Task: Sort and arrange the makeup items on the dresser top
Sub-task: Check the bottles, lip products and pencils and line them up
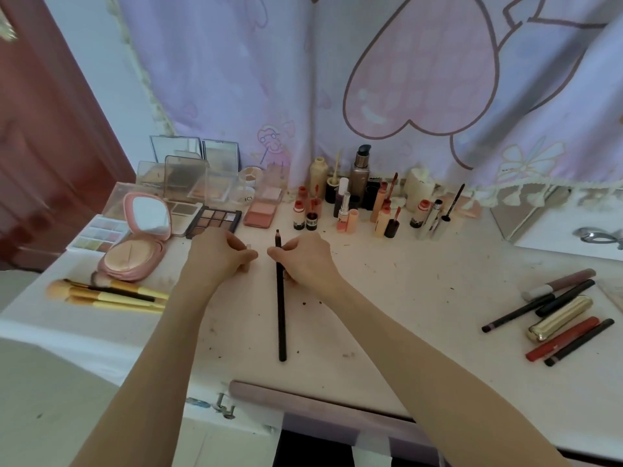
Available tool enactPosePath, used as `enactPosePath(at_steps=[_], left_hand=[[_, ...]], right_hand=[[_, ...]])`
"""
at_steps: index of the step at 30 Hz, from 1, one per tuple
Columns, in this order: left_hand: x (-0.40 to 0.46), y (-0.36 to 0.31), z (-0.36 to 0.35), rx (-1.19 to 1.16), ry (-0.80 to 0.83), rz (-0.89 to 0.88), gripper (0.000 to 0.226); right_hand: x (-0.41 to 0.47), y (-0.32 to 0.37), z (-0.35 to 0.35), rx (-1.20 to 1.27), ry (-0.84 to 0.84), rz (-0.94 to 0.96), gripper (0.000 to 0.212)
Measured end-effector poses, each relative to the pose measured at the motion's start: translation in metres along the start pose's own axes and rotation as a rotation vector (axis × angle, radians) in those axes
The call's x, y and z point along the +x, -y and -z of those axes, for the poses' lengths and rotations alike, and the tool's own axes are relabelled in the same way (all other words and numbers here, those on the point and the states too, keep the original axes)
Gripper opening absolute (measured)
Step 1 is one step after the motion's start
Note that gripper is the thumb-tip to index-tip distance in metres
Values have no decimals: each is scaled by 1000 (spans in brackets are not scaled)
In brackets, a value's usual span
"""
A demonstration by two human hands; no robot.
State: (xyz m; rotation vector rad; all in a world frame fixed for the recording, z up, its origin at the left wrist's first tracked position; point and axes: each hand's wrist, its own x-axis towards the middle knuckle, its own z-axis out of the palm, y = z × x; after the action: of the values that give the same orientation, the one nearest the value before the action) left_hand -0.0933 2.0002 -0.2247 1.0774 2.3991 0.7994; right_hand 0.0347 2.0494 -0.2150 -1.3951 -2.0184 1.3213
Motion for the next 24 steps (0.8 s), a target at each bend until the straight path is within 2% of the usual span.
enactPosePath(at_steps=[6,13,15,20,24], left_hand=[[-3,4,1,-89,-47,-39,8],[-7,3,2,-117,-42,-52,21],[-10,2,2,-116,-25,-58,22],[-17,2,3,-90,6,-111,28],[-20,1,-1,-70,15,-140,28]], right_hand=[[12,1,-16,14,-58,30,36],[7,-2,-14,135,-43,-17,34],[1,-5,-12,128,-24,44,29],[-20,-23,-7,-472,88,444,29],[-26,-39,-11,-628,82,578,41]])
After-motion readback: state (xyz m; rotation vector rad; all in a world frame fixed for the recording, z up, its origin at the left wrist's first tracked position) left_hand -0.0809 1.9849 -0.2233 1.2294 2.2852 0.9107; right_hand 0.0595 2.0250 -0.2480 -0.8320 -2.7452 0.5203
